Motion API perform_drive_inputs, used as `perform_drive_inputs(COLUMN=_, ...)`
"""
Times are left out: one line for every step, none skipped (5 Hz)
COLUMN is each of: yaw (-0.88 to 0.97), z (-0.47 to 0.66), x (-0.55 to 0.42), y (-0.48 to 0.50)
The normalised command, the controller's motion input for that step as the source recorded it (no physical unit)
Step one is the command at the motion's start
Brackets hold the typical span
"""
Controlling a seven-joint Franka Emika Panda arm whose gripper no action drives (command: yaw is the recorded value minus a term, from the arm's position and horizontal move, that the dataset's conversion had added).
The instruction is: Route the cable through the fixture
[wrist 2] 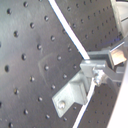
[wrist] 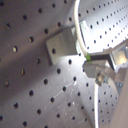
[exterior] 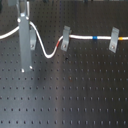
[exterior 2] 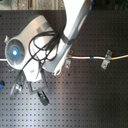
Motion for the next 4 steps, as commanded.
perform_drive_inputs(yaw=0.02, z=0.28, x=-0.389, y=0.265)
perform_drive_inputs(yaw=0.00, z=0.01, x=-0.003, y=0.010)
perform_drive_inputs(yaw=0.00, z=0.58, x=-0.273, y=-0.007)
perform_drive_inputs(yaw=0.09, z=0.23, x=-0.333, y=0.035)
